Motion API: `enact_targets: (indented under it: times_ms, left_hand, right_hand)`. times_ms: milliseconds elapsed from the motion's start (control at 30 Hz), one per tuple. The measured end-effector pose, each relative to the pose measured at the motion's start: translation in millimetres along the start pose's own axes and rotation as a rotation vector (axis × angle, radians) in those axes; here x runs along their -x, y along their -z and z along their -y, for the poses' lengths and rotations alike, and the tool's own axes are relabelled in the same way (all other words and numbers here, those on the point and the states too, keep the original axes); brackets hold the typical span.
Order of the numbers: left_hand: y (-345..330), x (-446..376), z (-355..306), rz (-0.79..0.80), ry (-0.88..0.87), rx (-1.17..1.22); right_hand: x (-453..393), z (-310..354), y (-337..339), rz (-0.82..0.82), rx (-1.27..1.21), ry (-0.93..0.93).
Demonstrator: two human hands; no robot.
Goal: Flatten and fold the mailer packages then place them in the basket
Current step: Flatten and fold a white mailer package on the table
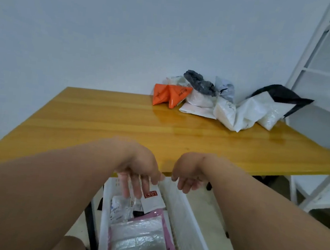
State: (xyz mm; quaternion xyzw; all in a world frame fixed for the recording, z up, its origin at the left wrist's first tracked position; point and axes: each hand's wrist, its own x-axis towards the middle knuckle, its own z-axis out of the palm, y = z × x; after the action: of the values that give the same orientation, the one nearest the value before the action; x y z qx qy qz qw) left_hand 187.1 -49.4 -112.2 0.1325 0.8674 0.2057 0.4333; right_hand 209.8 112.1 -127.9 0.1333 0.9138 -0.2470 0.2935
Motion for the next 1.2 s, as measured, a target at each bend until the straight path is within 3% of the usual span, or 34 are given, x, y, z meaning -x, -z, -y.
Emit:
enact_targets:
  times_ms: [167, 267, 500, 700, 967, 1200]
  left_hand:
    - [30.2, -10.4, -10.9, -0.42, -0.203, -0.031]
    - [43.7, -31.5, -14.5, -0.569, -0.229, -0.104]
    - [66.6, -105.0, -40.0, -0.619, -0.274, -0.067]
    - [88.1, -176.5, -70.7, -0.693, -0.296, -0.182]
    - [103.0, -235.3, -74.6, -0.835, -0.33, -0.164]
    - [97.5, -232.6, -70.4, -0.829, -0.307, -0.145]
  right_hand:
    - [-3.0, 4.7, 26.5, -0.278, 0.045, 0.132]
    - [-19.3, -0.6, 41.0, -0.415, 0.054, 0.163]
    - [-74.8, -32.7, 77.2, -0.602, 0.04, 0.082]
    - [-113.7, -64.9, 120.7, -0.835, 0.092, -0.071]
    - [-157.6, -88.3, 162.9, -0.885, 0.112, -0.157]
    - [-175.3, -93.8, 167.0, -0.899, 0.111, -0.166]
